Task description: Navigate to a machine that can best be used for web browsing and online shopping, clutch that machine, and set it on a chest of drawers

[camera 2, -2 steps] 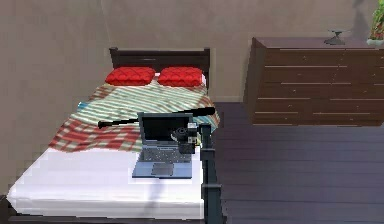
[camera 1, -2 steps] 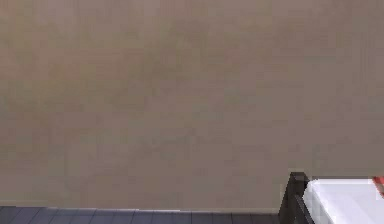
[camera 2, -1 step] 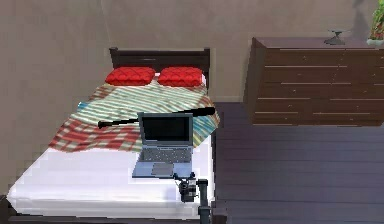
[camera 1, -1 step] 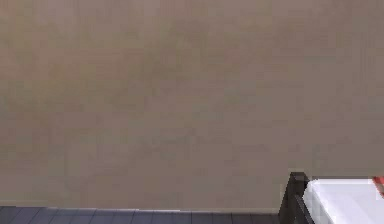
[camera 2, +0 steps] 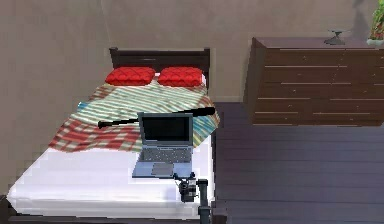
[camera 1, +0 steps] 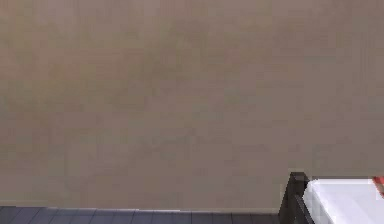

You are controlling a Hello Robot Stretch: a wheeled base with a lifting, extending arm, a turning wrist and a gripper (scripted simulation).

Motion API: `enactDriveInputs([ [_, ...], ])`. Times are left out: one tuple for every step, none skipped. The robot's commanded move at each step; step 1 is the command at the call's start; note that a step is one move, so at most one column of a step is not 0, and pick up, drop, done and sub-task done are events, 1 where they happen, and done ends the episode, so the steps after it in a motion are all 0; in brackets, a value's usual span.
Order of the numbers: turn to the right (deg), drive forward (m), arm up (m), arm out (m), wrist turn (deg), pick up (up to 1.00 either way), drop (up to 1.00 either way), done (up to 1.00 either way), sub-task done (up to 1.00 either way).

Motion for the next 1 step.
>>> enactDriveInputs([
  [0.0, 0.00, 0.10, 0.00, 0.0, 0.00, 0.00, 0.00, 0.00],
])
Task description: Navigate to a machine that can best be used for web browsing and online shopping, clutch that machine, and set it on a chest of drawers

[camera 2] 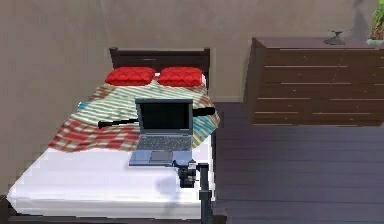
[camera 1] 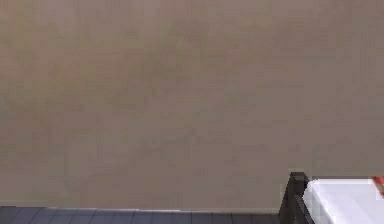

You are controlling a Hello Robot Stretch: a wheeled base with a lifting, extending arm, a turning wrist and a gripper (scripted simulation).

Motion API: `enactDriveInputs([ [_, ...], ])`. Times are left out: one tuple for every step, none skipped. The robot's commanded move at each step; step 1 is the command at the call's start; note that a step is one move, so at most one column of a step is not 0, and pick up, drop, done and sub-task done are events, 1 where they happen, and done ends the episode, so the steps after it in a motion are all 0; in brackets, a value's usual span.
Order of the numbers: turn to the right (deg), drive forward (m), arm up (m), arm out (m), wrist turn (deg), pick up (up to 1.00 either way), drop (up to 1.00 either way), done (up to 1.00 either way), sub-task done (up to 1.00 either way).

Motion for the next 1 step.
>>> enactDriveInputs([
  [0.0, 0.00, 0.48, 0.00, 0.0, 0.00, 0.00, 0.00, 0.00],
])
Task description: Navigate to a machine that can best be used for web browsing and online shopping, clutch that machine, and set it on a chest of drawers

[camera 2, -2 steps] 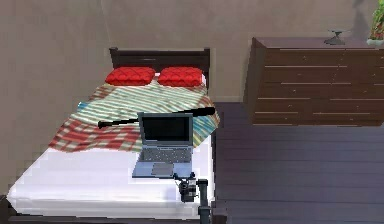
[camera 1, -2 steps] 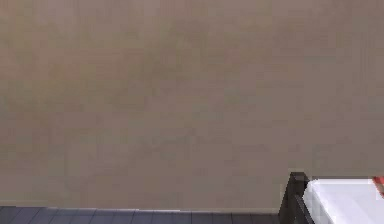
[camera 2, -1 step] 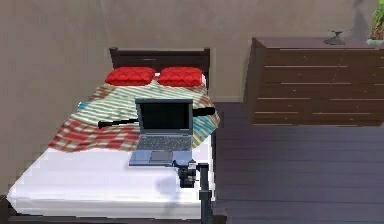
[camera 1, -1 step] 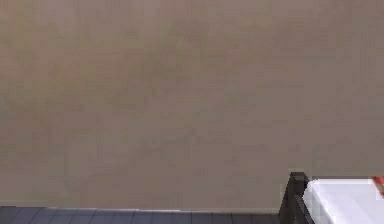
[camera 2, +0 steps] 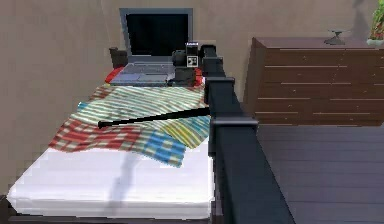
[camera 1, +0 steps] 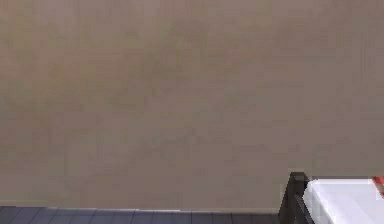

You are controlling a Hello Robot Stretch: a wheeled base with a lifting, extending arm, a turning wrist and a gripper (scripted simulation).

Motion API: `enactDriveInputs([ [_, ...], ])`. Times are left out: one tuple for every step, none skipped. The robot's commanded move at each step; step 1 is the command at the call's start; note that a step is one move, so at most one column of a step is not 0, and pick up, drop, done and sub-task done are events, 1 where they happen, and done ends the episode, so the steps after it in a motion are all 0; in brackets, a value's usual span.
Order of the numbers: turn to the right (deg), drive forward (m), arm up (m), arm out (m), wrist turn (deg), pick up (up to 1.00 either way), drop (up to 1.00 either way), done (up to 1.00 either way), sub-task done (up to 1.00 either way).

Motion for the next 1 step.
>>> enactDriveInputs([
  [0.0, 0.00, 0.00, 0.00, -45.0, 0.00, 0.00, 0.00, 0.00],
])
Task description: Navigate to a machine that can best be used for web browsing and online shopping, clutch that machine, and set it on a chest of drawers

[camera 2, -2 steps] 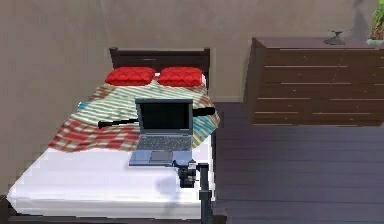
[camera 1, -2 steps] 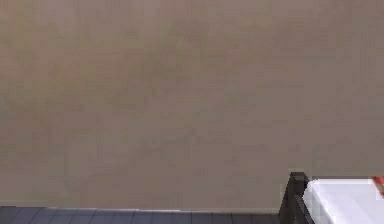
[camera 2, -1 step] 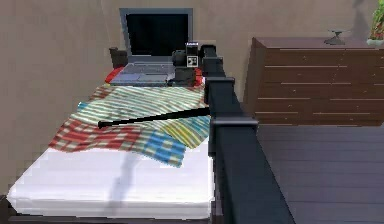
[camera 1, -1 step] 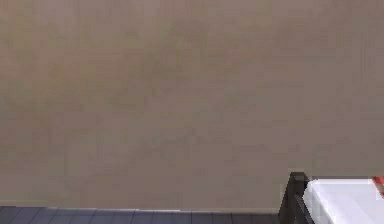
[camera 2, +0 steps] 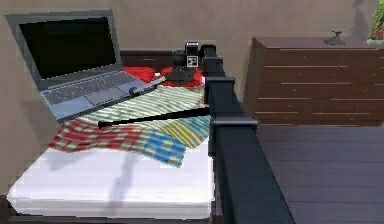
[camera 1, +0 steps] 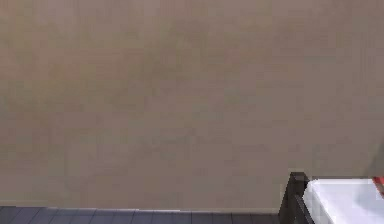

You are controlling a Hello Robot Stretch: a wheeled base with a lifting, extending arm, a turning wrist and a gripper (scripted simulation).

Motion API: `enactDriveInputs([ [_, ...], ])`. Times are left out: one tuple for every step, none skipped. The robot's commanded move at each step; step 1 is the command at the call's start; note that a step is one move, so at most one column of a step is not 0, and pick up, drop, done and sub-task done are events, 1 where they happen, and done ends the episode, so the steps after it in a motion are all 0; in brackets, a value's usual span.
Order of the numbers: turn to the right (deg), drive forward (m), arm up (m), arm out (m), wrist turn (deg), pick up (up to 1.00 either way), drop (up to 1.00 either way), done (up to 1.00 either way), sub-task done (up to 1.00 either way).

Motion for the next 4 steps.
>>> enactDriveInputs([
  [0.0, 0.00, 0.00, 0.00, -45.0, 0.00, 0.00, 0.00, 0.00],
  [0.0, 0.00, 0.00, 0.00, -36.0, 0.00, 0.00, 0.00, 0.00],
  [0.0, 0.00, 0.00, -0.46, 0.0, 0.00, 0.00, 0.00, 0.00],
  [-45.0, 0.00, 0.00, 0.00, 0.0, 0.00, 0.00, 0.00, 0.00],
])
